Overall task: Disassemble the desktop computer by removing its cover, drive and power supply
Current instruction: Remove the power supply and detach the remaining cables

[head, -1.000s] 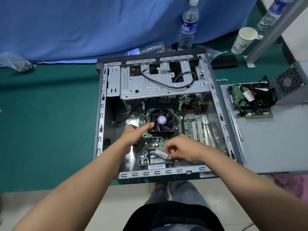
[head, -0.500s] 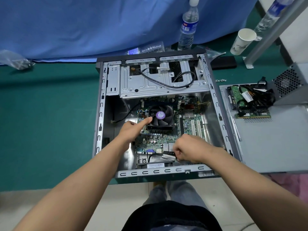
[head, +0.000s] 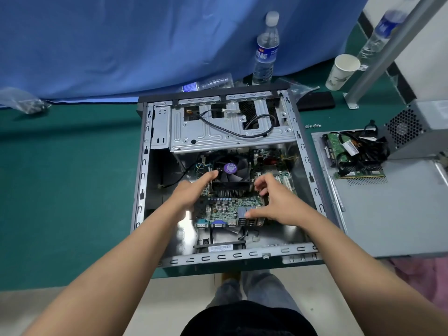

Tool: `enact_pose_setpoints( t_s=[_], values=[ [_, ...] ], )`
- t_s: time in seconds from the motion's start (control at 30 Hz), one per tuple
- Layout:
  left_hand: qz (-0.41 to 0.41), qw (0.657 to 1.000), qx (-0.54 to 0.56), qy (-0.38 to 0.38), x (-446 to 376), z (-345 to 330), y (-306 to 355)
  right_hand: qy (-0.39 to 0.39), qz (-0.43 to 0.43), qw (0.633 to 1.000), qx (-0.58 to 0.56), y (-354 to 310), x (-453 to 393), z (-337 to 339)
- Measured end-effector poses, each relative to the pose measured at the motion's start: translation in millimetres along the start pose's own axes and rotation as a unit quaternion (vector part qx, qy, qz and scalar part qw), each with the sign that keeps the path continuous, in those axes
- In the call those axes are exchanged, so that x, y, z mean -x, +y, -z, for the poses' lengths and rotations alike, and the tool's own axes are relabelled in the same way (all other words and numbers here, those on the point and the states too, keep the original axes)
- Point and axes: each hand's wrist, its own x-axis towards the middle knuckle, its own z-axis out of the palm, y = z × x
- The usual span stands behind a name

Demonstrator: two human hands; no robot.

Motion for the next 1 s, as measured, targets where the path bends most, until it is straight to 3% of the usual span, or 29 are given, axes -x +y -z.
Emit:
enact_pose_setpoints(
  t_s=[0.17,0.37,0.7,1.0],
  values=[
    [-0.024,0.999,-0.021,-0.007,3.9,-0.5,3.7,-0.001,-0.017,0.994,-0.109,-6.4,-11.9,7.1],
    [-0.010,1.000,-0.009,-0.023,15.3,-3.0,8.2,0.058,-0.048,0.993,-0.095,-8.8,-33.1,-0.1],
    [-0.006,0.996,-0.040,-0.075,28.5,13.6,11.0,0.021,-0.036,0.995,-0.087,-6.3,-36.3,9.9],
    [-0.013,0.995,-0.074,-0.068,33.8,40.7,16.2,0.009,-0.008,0.998,-0.066,-32.9,-27.6,15.3]
  ],
)
